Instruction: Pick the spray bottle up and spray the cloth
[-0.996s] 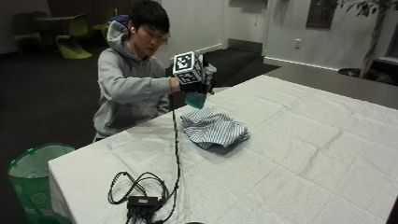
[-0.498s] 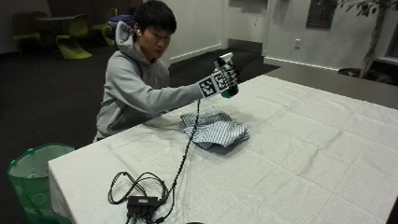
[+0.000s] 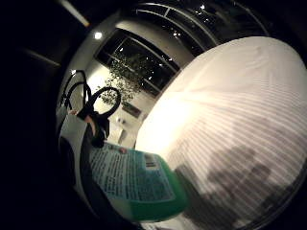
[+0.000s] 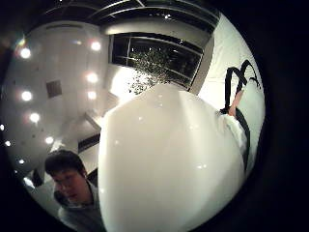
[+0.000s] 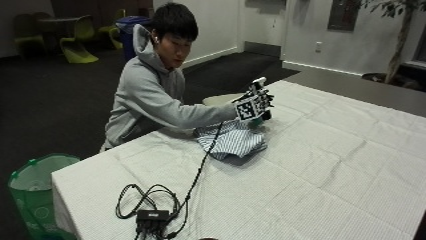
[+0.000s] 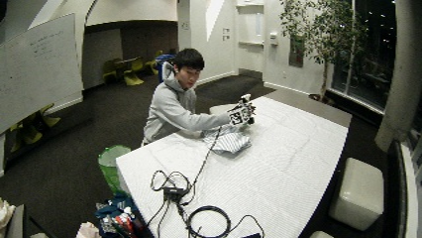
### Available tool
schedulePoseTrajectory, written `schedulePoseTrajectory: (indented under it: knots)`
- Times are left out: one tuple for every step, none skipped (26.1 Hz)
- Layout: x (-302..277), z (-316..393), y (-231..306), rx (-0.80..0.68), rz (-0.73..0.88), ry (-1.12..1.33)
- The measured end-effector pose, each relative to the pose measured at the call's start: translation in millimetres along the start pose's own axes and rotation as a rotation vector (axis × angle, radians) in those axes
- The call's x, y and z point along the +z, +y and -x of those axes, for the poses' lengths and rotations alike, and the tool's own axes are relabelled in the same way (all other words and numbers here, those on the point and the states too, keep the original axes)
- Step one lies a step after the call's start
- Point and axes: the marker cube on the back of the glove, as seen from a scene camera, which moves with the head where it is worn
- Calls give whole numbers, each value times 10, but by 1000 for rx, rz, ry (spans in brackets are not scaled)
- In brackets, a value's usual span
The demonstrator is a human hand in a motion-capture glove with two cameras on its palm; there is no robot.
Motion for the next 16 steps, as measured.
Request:
schedulePoseTrajectory:
  knots:
    - [-4, -31, 40, 3, 40, 14]
    - [-16, -57, 112, 6, 104, 30]
    - [-36, -80, 209, 11, 190, 48]
    - [-60, -99, 309, 16, 280, 67]
    - [-82, -115, 385, 22, 354, 88]
    - [-97, -132, 420, 26, 396, 111]
    - [-101, -151, 413, 29, 402, 137]
    - [-99, -167, 376, 31, 381, 160]
    - [-102, -168, 328, 35, 346, 173]
    - [-118, -148, 285, 42, 311, 172]
    - [-151, -109, 261, 51, 283, 159]
    - [-200, -60, 266, 61, 272, 143]
    - [-259, -10, 308, 70, 283, 128]
    - [-323, 39, 383, 79, 313, 116]
    - [-383, 82, 466, 85, 346, 106]
    - [-434, 119, 527, 88, 363, 101]
